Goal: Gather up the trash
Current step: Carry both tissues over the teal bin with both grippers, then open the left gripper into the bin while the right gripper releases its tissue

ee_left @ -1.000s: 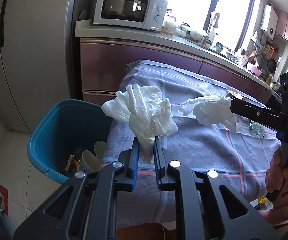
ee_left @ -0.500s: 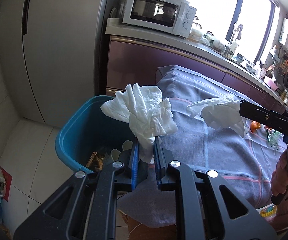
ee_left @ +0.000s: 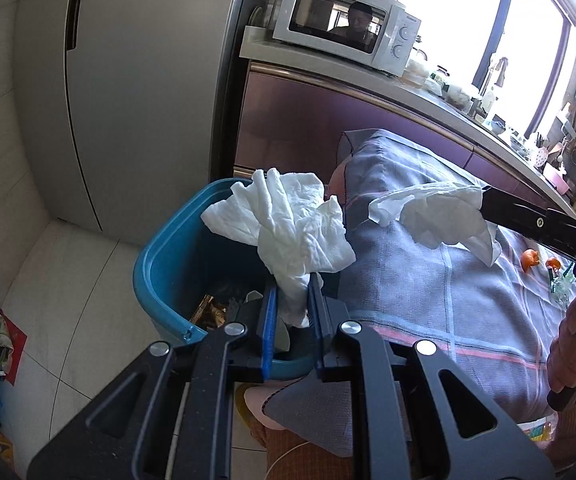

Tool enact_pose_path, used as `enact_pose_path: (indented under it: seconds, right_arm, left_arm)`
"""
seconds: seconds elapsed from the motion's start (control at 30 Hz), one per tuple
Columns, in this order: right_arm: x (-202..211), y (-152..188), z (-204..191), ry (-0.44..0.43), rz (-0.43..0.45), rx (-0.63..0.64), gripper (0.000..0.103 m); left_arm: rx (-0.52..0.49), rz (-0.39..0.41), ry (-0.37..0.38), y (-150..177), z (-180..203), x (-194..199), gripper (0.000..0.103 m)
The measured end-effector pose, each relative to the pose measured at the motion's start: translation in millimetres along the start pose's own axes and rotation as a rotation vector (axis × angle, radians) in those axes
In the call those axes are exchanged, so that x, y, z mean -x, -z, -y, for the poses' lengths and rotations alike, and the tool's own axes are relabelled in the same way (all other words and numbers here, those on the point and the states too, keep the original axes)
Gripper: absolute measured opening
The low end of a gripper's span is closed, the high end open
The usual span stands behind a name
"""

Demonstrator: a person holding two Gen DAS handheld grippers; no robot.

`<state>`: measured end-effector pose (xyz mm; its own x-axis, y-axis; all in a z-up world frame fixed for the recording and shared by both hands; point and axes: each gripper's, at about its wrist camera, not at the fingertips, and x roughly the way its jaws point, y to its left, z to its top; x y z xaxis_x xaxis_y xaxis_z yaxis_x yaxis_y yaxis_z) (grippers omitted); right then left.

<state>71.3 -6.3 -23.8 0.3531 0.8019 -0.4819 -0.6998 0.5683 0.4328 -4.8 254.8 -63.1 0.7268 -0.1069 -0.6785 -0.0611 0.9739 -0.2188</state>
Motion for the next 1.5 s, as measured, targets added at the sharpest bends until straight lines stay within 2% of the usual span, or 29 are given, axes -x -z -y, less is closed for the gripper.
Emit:
enact_pose_path:
  seconds: [1.5]
  right_arm:
    - [-52,-11,-5,0.012,-0.077,0.006,0.003]
  left_arm:
    - [0.024,-0.032,-0.058,7,-11,-27,0.016]
